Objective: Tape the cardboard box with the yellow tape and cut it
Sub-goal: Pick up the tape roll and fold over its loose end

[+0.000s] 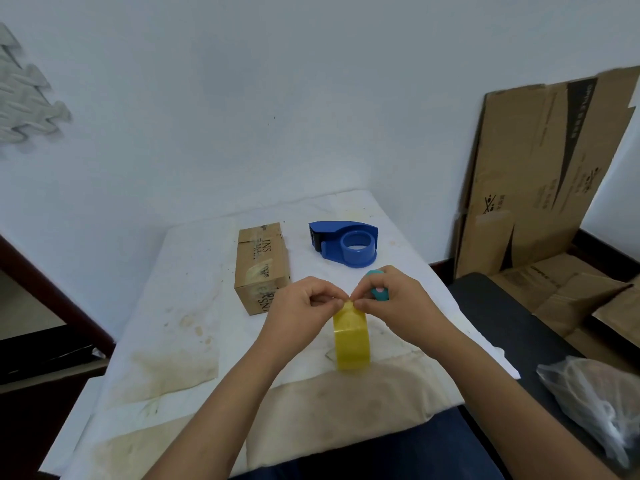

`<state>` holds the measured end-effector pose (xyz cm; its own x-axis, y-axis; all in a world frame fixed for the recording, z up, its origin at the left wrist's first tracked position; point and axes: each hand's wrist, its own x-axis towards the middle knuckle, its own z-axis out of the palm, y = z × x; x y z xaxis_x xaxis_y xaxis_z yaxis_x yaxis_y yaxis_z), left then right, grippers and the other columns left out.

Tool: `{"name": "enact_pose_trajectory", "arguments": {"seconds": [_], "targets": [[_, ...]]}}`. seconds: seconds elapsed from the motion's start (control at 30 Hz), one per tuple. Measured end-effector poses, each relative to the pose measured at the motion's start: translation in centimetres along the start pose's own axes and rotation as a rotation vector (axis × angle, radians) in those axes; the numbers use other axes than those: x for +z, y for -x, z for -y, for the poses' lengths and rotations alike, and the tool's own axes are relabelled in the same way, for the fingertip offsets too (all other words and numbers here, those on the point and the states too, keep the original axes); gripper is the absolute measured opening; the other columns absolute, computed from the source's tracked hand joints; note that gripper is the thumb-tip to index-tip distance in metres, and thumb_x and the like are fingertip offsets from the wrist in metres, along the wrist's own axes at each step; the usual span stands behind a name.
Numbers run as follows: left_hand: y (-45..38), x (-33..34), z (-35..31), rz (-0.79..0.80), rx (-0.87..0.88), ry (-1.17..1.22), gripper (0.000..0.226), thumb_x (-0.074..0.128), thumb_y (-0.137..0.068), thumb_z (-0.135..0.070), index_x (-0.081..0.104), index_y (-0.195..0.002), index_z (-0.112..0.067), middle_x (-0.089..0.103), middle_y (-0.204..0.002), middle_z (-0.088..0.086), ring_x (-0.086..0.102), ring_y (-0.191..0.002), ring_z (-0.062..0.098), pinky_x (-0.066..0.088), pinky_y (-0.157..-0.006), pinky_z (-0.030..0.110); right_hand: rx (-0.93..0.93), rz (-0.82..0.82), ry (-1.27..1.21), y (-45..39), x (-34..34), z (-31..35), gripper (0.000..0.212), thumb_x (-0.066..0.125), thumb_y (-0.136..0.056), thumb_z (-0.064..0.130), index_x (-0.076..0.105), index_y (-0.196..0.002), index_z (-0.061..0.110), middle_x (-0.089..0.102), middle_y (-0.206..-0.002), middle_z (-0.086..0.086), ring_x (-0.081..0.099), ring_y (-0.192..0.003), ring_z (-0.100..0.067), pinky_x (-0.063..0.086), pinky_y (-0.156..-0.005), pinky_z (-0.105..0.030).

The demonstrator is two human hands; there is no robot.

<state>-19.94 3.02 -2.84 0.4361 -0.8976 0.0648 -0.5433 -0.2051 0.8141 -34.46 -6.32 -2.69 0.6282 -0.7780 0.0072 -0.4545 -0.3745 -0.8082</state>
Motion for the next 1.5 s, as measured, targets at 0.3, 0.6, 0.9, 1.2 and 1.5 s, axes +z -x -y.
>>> {"name": "enact_pose_trajectory", "arguments": {"seconds": [0.3, 0.6, 0.9, 1.2, 1.5], "targets": [[0.6, -0.4, -0.3, 0.061, -0.16, 0.192, 0.013, 0.069, -0.087, -0.017, 0.079, -0.088, -0.026, 0.076, -0.082, -0.014, 0.067, -0.075, -0.007, 0.05, -0.07, 0.011, 0.007, -0.078, 0.006, 0.4, 0.9, -0.4, 0.018, 0.068, -0.085, 0.036, 0.068, -0.094, 0.02, 0.051, -0.109, 0.001, 0.058, -0.082, -0.004, 0.04, -0.065, -0.01], [1.6, -0.3, 0.1, 0.0, -0.204, 0.388, 0.013, 0.068, -0.088, -0.01, 0.078, -0.095, -0.015, 0.077, -0.093, -0.001, 0.067, -0.074, -0.007, 0.053, -0.069, 0.007, 0.244, -0.01, -0.328, 2.2, 3.8, -1.2, 0.036, 0.061, -0.086, 0.049, 0.069, -0.096, 0.015, 0.061, -0.093, -0.003, 0.053, -0.083, -0.013, 0.04, -0.068, -0.026], [2.9, -0.4, 1.0, -0.159, -0.081, 0.201, 0.007, 0.073, -0.085, -0.024, 0.078, -0.088, -0.027, 0.072, -0.083, -0.012, 0.061, -0.072, -0.006, 0.049, -0.07, 0.012, 0.122, -0.058, -0.445, 3.0, 4.6, -1.0, 0.02, 0.07, -0.082, 0.036, 0.069, -0.09, 0.018, 0.061, -0.094, -0.008, 0.052, -0.081, -0.012, 0.041, -0.071, -0.028], [4.4, -0.7, 0.9, -0.075, -0.259, 0.527, 0.024, 0.057, -0.094, -0.041, 0.072, -0.107, -0.027, 0.072, -0.111, -0.004, 0.073, -0.088, 0.006, 0.057, -0.087, 0.026, 0.083, -0.065, -0.552, 4.3, 5.0, -0.1, 0.023, 0.07, -0.084, 0.026, 0.062, -0.104, 0.02, 0.056, -0.116, 0.0, 0.054, -0.099, -0.012, 0.044, -0.075, -0.022], [4.7, 0.3, -0.1, 0.043, -0.273, 0.72, 0.035, 0.073, -0.085, -0.013, 0.066, -0.118, -0.015, 0.075, -0.098, 0.01, 0.074, -0.094, 0.022, 0.056, -0.092, 0.034, 0.152, -0.11, -0.537, 5.1, 4.7, -0.3, 0.027, 0.058, -0.09, 0.042, 0.062, -0.099, 0.017, 0.057, -0.103, -0.006, 0.05, -0.084, -0.012, 0.038, -0.066, -0.023]]}}
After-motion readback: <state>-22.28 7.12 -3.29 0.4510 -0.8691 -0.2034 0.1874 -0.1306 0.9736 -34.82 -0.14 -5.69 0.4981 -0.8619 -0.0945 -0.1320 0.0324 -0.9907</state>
